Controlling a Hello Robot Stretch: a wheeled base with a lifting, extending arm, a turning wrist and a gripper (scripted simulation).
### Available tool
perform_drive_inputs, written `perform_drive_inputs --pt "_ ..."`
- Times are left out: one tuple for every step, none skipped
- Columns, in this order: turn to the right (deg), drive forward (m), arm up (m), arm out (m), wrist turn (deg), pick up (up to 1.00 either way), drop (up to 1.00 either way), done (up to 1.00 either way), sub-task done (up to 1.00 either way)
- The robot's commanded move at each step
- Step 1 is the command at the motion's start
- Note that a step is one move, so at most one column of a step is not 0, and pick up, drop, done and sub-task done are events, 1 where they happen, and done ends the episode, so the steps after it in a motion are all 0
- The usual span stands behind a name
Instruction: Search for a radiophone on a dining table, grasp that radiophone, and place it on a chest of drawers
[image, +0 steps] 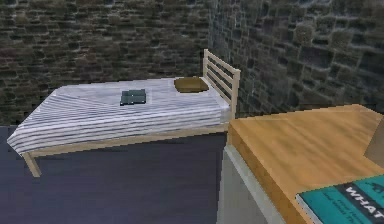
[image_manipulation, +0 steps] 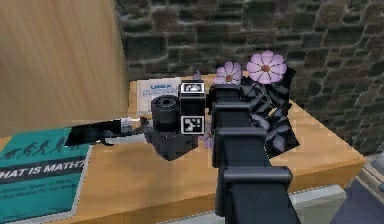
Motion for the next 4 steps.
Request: perform_drive_inputs --pt "0.0 0.00 0.00 0.00 6.0 0.00 0.00 0.00 0.00" --pt "0.0 0.00 0.00 0.00 0.0 0.00 1.00 0.00 0.00" --pt "0.0 0.00 0.00 -0.10 0.0 0.00 0.00 0.00 0.00" --pt "0.0 0.00 0.00 0.00 0.0 0.00 0.00 1.00 0.00"
